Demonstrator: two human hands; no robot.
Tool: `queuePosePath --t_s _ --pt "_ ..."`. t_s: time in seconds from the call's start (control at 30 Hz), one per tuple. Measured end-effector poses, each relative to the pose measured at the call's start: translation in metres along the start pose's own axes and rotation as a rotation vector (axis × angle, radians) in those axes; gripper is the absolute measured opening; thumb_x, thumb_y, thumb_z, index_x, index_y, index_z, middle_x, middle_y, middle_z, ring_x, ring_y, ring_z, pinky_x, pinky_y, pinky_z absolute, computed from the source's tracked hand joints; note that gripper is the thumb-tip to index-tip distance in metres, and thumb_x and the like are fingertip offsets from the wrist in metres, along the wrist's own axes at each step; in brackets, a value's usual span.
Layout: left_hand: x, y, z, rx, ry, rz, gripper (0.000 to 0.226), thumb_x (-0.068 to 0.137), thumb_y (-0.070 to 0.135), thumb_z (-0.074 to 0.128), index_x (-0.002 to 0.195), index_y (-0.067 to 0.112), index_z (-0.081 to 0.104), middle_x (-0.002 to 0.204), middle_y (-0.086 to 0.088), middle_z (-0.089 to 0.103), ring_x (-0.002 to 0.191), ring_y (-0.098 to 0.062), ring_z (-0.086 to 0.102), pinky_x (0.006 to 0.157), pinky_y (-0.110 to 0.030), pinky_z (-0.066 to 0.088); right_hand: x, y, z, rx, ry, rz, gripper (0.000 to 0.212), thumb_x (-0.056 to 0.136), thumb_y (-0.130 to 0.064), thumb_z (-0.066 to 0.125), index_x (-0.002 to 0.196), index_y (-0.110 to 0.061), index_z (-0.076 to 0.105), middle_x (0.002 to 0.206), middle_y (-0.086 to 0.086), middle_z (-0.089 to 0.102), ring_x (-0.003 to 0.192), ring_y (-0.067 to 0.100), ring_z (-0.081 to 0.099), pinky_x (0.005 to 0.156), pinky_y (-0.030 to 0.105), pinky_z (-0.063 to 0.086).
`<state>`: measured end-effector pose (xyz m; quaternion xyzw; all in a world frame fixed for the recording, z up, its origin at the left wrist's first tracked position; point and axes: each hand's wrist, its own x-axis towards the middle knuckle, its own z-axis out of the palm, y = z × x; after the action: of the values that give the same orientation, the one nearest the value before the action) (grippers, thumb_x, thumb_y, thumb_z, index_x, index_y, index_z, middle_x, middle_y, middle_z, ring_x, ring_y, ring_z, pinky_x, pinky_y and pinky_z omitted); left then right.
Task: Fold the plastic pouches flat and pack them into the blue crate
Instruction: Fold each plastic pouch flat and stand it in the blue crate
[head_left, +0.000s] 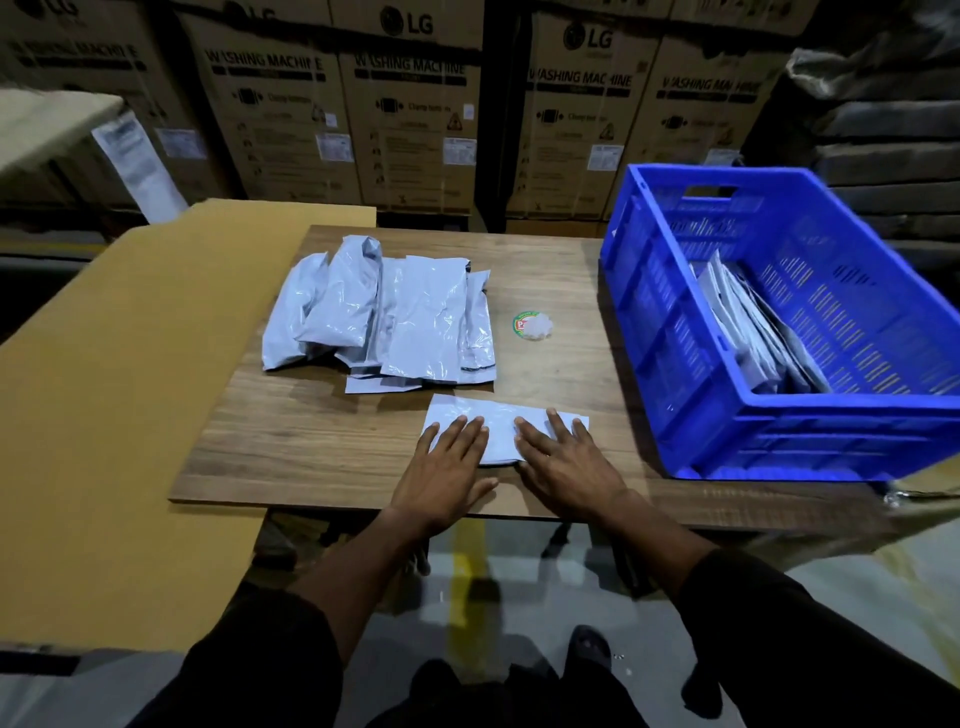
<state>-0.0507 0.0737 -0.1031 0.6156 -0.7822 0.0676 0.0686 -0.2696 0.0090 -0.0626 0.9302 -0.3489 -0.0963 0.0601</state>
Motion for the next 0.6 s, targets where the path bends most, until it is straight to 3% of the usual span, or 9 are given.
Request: queuePosePath --t_s 0.07,0.13,0.2,0.3,0.4,0.47,0.53,0.6 --pt "0.0 -0.004 0.003 0.047 0.023 -0.002 0.062 0.093 0.052 0.051 0.137 0.009 0.061 0.146 -0.009 0.057 0.134 -0.028 0.055 0.109 -0.052 0.043 -0.001 -0.001 -0.002 0.028 0.069 -0.011 0.054 0.098 -0.041 0.03 0.127 -0.011 0.065 0.147 0.008 0.053 0.121 0.05 0.057 0.084 0.061 0.052" --pt "0.002 -0.006 0.005 0.07 0.064 -0.009 0.054 0.087 0.031 0.072 0.137 0.011 0.062 0.146 -0.009 0.057 0.133 -0.029 0.056 0.109 -0.054 0.04 -0.001 -0.001 -0.004 0.071 0.153 -0.004 0.052 0.097 -0.04 0.033 0.127 -0.01 0.063 0.147 0.011 0.053 0.118 0.05 0.059 0.083 0.06 0.053" --pt "0.006 -0.008 0.005 0.06 0.121 0.008 0.048 0.086 0.013 0.064 0.134 0.015 0.064 0.142 -0.008 0.061 0.129 -0.03 0.059 0.106 -0.055 0.042 -0.006 -0.001 -0.008 0.078 0.218 -0.045 0.052 0.094 -0.039 0.042 0.139 -0.014 0.052 0.152 0.01 0.047 0.125 0.049 0.054 0.09 0.062 0.05" --pt "0.015 -0.011 -0.002 0.003 0.171 -0.002 0.055 0.084 0.013 0.036 0.129 0.019 0.068 0.139 -0.008 0.063 0.126 -0.031 0.061 0.102 -0.062 0.044 -0.018 0.0 -0.013 -0.069 0.291 -0.263 0.06 0.089 -0.027 0.054 0.147 -0.023 0.041 0.155 -0.001 0.044 0.14 0.046 0.038 0.103 0.071 0.033" --pt "0.026 -0.014 -0.012 -0.028 0.17 0.003 0.055 0.081 0.006 0.057 0.133 0.022 0.063 0.143 -0.01 0.059 0.132 -0.031 0.056 0.101 -0.073 0.036 -0.024 -0.003 -0.02 -0.196 0.286 -0.357 0.043 0.091 -0.023 0.054 0.133 -0.028 0.058 0.15 -0.005 0.05 0.147 0.043 0.028 0.101 0.078 0.029" --pt "0.036 -0.013 -0.019 -0.073 0.141 0.023 0.062 0.076 -0.001 0.071 0.133 0.024 0.063 0.143 -0.009 0.059 0.133 -0.03 0.055 0.103 -0.076 0.031 -0.018 -0.004 -0.028 -0.194 0.278 -0.304 0.031 0.094 -0.026 0.046 0.114 -0.028 0.068 0.143 -0.003 0.057 0.141 0.042 0.04 0.095 0.071 0.041" --pt "0.045 -0.012 -0.027 -0.081 0.148 0.057 0.062 0.075 0.0 0.077 0.131 0.025 0.064 0.142 -0.007 0.06 0.134 -0.028 0.054 0.104 -0.076 0.029 -0.008 -0.001 -0.041 -0.093 0.238 -0.272 0.039 0.093 -0.031 0.035 0.099 -0.023 0.072 0.129 0.001 0.065 0.119 0.041 0.06 0.074 0.055 0.056" --pt "0.053 -0.012 -0.034 -0.064 0.185 0.032 0.06 0.082 0.008 0.074 0.137 0.024 0.059 0.152 -0.008 0.051 0.142 -0.028 0.046 0.108 -0.074 0.027 0.003 0.009 -0.057 -0.014 0.124 -0.252 0.043 0.093 -0.035 0.031 0.107 -0.021 0.07 0.125 0.002 0.064 0.107 0.036 0.063 0.057 0.04 0.051"
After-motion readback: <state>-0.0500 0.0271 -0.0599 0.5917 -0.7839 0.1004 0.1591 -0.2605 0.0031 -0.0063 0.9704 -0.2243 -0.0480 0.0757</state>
